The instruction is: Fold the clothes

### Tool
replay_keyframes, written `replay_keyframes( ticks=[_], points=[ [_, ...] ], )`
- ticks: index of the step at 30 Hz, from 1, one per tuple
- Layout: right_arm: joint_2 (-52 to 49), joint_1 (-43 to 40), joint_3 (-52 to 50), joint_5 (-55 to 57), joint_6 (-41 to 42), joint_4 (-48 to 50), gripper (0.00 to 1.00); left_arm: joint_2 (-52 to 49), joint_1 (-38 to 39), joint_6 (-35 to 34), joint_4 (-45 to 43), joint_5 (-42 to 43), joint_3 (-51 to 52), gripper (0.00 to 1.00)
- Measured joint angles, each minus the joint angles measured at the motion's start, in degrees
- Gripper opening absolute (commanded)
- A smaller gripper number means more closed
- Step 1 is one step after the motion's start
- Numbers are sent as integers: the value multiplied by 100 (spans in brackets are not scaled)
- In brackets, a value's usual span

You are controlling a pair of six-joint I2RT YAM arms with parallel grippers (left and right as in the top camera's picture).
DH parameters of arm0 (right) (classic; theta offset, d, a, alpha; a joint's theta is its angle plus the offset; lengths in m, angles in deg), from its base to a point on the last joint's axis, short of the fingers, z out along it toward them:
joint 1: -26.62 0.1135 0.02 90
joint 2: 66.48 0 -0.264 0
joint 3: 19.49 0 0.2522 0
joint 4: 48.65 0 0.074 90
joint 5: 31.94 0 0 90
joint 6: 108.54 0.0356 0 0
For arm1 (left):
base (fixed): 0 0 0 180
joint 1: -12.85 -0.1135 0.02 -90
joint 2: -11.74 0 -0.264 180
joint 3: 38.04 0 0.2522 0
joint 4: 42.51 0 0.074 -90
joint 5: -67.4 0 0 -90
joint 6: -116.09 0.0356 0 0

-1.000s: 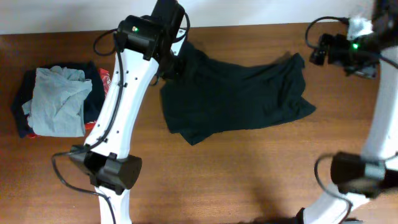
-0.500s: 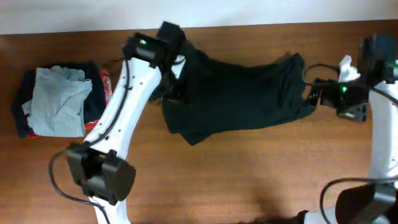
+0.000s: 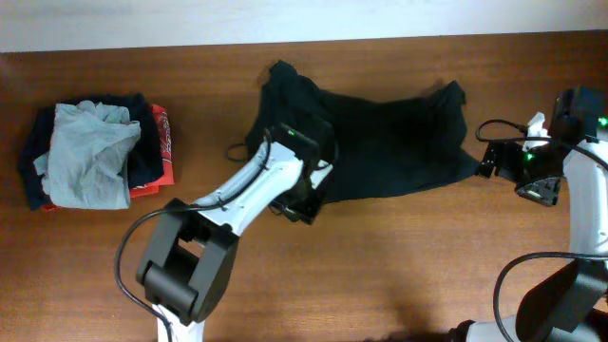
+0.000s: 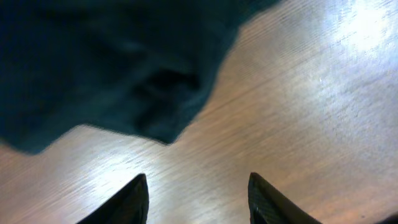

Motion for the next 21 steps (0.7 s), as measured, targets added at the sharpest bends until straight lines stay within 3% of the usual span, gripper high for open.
replay_keyframes(
  ticks=[6,14,18,20,21],
  points=[
    [0,0,-22,-28,-4,70,96,0,96,127,-691,-221,490,47],
    [0,0,-31,-50,-4,116,96,0,98,188,-1541,-374,796,37],
    [0,0,-31,-50,-2,116,96,0,98,227,-1692,-494,1001,17],
    [0,0,-31,-50,0,116,96,2,94,223,-1722,-608,1023,1],
    [0,0,-31,-50,-2,122,95,2,92,212,-1722,-640,1027,1]
  ],
)
